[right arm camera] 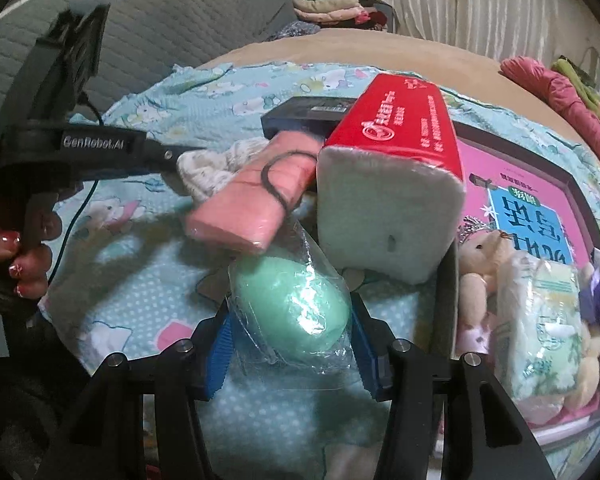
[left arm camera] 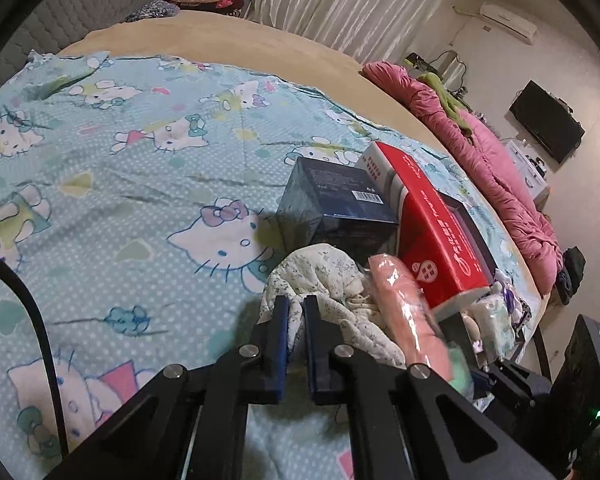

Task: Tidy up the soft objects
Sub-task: 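Lift the scrunchie with the left tool while the right tool lifts the green ball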

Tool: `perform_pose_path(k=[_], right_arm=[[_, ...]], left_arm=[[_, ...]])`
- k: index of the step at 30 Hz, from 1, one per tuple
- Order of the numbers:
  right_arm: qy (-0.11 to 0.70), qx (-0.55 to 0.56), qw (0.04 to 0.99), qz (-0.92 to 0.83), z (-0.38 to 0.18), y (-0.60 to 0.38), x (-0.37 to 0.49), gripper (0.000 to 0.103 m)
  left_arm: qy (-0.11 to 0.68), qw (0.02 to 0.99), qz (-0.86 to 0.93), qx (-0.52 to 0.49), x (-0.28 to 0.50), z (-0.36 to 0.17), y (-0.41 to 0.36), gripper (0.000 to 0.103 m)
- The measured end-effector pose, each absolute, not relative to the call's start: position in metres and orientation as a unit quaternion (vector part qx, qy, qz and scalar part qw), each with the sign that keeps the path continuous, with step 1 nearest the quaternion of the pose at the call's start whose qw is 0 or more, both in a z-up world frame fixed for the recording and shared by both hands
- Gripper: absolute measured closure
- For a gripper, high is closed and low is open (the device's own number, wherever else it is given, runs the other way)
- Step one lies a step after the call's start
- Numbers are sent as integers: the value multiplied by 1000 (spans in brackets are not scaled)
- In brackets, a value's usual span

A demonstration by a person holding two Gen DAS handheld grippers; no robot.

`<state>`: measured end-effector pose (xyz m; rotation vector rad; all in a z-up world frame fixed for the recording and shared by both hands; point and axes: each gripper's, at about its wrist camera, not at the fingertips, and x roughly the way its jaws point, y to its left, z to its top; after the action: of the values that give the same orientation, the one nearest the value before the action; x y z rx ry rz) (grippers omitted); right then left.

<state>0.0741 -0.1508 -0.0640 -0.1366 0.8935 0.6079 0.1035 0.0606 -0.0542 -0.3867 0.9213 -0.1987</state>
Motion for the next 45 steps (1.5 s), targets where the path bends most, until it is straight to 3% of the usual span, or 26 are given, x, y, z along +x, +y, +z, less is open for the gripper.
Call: perform_pose_path(k=[11, 45], right_arm=[[406, -18, 868, 285, -40, -172, 60, 49], [314, 85, 915, 237, 30, -241, 46, 49]], left_arm=[[419, 885, -96, -179, 79, -24, 55, 96], [375, 916, -130, -56, 47, 72, -63, 96]])
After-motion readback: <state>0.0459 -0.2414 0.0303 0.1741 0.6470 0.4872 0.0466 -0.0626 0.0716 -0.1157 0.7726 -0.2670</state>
